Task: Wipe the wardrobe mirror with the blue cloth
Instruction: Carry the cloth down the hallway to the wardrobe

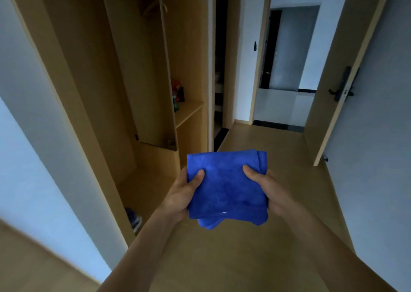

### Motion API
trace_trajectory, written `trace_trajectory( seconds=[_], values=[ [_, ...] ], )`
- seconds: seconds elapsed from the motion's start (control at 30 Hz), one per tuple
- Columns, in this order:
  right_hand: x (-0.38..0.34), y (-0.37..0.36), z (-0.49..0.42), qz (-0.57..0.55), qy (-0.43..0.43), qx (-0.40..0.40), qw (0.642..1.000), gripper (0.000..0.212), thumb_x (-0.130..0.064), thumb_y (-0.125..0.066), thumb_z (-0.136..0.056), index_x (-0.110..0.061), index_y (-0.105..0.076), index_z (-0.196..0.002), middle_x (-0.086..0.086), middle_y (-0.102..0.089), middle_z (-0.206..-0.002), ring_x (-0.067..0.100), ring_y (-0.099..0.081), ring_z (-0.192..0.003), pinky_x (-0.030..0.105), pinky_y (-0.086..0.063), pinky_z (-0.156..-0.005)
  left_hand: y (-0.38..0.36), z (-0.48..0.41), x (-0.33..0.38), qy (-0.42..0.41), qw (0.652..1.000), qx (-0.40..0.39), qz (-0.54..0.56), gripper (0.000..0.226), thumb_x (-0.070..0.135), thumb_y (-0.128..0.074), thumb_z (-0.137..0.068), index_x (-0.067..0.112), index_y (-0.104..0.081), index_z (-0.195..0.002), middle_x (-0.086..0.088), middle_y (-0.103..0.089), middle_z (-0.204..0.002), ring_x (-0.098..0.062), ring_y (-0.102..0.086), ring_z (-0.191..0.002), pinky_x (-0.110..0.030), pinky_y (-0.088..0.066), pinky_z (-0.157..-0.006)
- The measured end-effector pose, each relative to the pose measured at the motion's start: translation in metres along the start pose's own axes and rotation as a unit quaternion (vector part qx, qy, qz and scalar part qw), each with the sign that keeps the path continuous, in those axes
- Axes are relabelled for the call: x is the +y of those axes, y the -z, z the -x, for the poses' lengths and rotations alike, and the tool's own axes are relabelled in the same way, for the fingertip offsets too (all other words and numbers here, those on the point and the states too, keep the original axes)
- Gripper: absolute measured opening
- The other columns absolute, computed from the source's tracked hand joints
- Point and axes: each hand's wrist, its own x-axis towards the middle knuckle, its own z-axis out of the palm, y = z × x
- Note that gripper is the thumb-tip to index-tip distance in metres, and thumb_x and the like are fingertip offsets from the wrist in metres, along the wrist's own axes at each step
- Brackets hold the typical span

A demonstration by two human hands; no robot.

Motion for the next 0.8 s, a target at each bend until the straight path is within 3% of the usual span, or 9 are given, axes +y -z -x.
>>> trace_trajectory(
  seconds=[0.1, 0.27, 0.4, 0.7, 0.8],
  values=[
    [-0.002, 0.008, -0.028, 0.021, -0.011, -0.031, 0.999, 0.04, -0.053, -0.067, -0.09, -0.024, -0.066, -0.117, 0.003, -0.077, -0.107, 0.021, -0.073, -0.102, 0.046, -0.056, -0.093, -0.007, -0.027, -0.005, -0.002, 0.999, 0.042, -0.006, 0.034, 0.032, -0.062, -0.102, 0.018, -0.059, -0.133, -0.006, -0.075, -0.12, -0.024, -0.072, -0.112, -0.05, -0.055, -0.102],
    [-0.013, 0.009, -0.081, 0.035, 0.003, -0.044, 0.998, 0.026, -0.037, -0.068, -0.092, -0.018, -0.066, -0.109, -0.001, -0.078, -0.093, 0.012, -0.075, -0.087, 0.028, -0.058, -0.067, -0.003, -0.079, -0.007, -0.003, 0.997, 0.075, -0.024, 0.032, 0.037, -0.063, -0.101, 0.018, -0.063, -0.127, -0.007, -0.077, -0.115, -0.027, -0.074, -0.109, -0.054, -0.055, -0.1],
    [-0.021, 0.002, -0.134, 0.031, 0.004, -0.052, 0.998, 0.023, -0.028, -0.07, -0.093, -0.015, -0.067, -0.111, 0.009, -0.076, -0.106, 0.019, -0.075, -0.091, 0.034, -0.061, -0.074, 0.008, -0.133, -0.008, -0.013, 0.994, 0.109, -0.031, 0.029, 0.039, -0.06, -0.102, 0.018, -0.065, -0.121, -0.004, -0.079, -0.106, -0.024, -0.076, -0.101, -0.049, -0.059, -0.094],
    [-0.047, -0.018, -0.263, 0.037, 0.062, -0.044, 0.996, 0.022, -0.024, -0.064, -0.097, -0.009, -0.068, -0.113, 0.011, -0.076, -0.106, 0.026, -0.073, -0.1, 0.043, -0.058, -0.088, 0.032, -0.265, 0.009, -0.051, 0.988, 0.144, -0.038, 0.031, 0.043, -0.052, -0.105, 0.017, -0.067, -0.115, -0.008, -0.079, -0.102, -0.024, -0.077, -0.095, -0.048, -0.062, -0.087],
    [-0.052, -0.025, -0.296, 0.026, 0.075, -0.03, 0.996, 0.021, -0.026, -0.064, -0.097, -0.011, -0.068, -0.111, 0.009, -0.076, -0.104, 0.024, -0.074, -0.098, 0.043, -0.058, -0.087, 0.04, -0.295, 0.019, -0.062, 0.984, 0.159, -0.051, 0.033, 0.046, -0.05, -0.105, 0.019, -0.067, -0.114, -0.006, -0.079, -0.101, -0.02, -0.077, -0.092, -0.039, -0.063, -0.082]
  ],
)
